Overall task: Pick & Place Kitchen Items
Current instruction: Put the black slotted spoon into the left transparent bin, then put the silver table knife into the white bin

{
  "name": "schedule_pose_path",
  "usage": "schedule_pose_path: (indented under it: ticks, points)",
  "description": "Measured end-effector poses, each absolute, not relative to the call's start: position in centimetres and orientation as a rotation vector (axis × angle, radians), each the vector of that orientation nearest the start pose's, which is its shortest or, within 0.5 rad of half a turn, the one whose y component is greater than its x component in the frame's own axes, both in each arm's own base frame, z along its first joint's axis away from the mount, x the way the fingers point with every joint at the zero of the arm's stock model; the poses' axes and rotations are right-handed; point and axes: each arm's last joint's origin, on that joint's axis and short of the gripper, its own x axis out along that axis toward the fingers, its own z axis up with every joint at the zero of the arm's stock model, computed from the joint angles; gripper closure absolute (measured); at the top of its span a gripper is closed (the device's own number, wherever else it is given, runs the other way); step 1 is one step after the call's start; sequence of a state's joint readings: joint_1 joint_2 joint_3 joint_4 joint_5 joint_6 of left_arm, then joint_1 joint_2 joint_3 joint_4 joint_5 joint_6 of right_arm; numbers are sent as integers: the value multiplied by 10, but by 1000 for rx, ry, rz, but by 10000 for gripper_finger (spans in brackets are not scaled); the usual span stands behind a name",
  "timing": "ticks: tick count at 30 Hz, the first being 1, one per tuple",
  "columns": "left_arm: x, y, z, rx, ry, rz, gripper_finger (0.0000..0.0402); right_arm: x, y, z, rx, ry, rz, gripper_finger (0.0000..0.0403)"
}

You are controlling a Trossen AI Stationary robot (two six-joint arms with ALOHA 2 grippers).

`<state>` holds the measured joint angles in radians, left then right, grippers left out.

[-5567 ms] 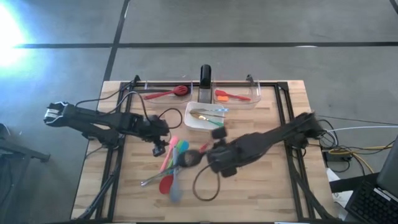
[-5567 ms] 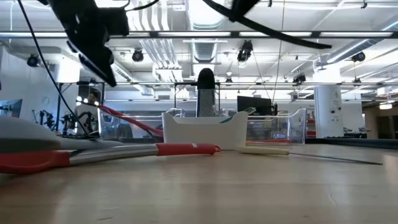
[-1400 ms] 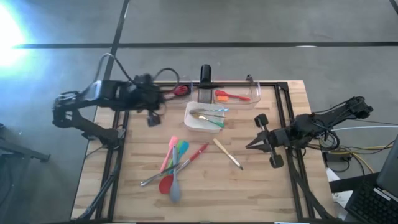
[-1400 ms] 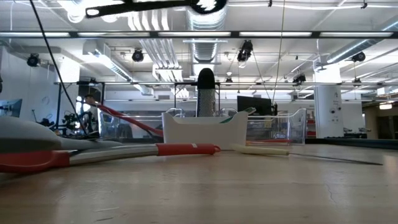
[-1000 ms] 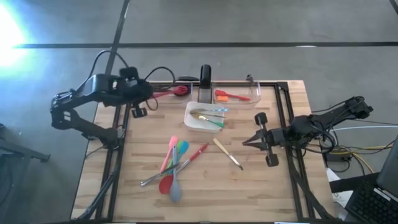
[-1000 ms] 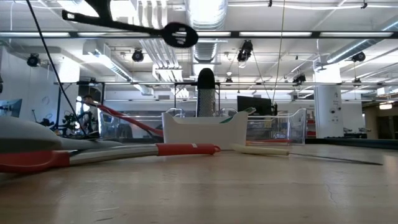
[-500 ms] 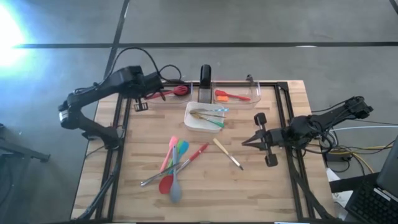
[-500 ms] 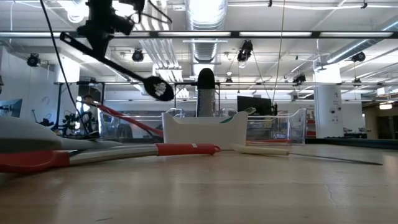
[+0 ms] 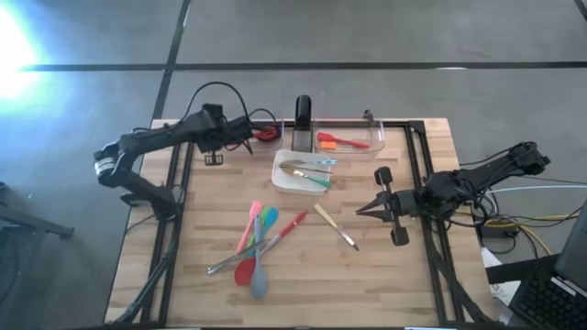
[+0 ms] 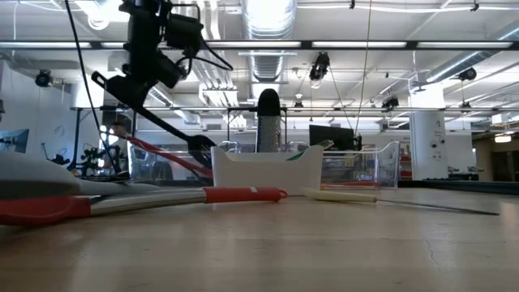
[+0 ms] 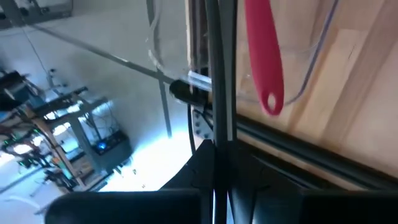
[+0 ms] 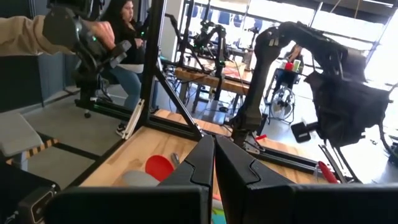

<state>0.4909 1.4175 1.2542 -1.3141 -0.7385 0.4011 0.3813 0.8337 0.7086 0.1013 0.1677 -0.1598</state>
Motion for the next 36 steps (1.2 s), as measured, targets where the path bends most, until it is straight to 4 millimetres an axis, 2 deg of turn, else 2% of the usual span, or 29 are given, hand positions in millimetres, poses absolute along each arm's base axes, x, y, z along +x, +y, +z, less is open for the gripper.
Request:
schedule_pose_path:
  ticks: [12, 22, 30, 36]
  points:
    - [226, 158, 264, 568, 1802, 693, 380, 178, 66, 326, -163, 7, 215, 394]
    - [235, 163, 253, 610, 1829, 652, 380, 178, 66, 321, -170, 32, 218, 394]
    - [235, 163, 253, 607, 1831, 648, 304, 178, 66, 322, -169, 31, 218, 394]
    - [234, 162, 253, 595, 1822, 664, 279, 178, 66, 322, -168, 31, 218, 394]
